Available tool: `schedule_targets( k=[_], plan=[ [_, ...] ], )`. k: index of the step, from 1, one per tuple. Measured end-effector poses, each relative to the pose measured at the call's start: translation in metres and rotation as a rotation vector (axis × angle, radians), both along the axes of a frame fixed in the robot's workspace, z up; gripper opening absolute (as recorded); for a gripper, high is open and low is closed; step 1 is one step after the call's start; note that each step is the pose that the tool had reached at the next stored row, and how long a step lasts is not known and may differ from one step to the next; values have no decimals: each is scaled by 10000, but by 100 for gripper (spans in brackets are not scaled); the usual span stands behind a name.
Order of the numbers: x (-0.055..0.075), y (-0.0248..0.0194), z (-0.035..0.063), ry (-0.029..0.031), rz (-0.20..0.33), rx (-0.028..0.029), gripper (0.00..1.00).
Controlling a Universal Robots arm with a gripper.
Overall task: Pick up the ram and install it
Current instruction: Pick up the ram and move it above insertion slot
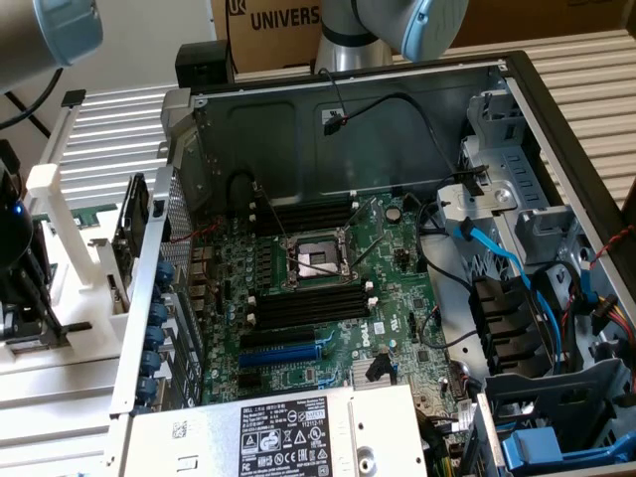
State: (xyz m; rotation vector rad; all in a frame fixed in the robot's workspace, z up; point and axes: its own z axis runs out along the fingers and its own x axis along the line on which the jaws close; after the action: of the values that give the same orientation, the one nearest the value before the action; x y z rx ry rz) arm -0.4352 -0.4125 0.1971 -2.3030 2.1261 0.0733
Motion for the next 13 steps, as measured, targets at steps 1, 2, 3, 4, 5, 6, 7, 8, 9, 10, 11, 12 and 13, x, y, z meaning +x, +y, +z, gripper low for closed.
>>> schedule_targets(
  k=[1, 2, 3, 4, 5, 6, 7, 8, 9, 10, 11, 12, 13],
  plan=[
    [0, 0, 0, -1, -2, 0, 13],
    [1, -4, 0, -3, -1, 2, 13],
    [-2, -5, 3, -2, -3, 2, 13],
    [-4, -9, 29, -3, -5, 4, 13],
    [-5, -17, 92, 2, -4, 2, 13],
    [-7, -21, 148, -1, -7, 3, 13],
    [-8, -24, 199, 0, -9, 2, 13],
    [-9, -26, 257, -1, -13, 2, 13],
    [-10, -28, 334, 1, -17, 1, 13],
    [-11, -28, 372, -1, -18, 2, 13],
    [-11, -28, 420, -1, -19, 3, 13],
    [-11, -28, 511, 0, -21, 2, 13],
    [-11, -28, 558, -1, -22, 3, 13]
  ],
)
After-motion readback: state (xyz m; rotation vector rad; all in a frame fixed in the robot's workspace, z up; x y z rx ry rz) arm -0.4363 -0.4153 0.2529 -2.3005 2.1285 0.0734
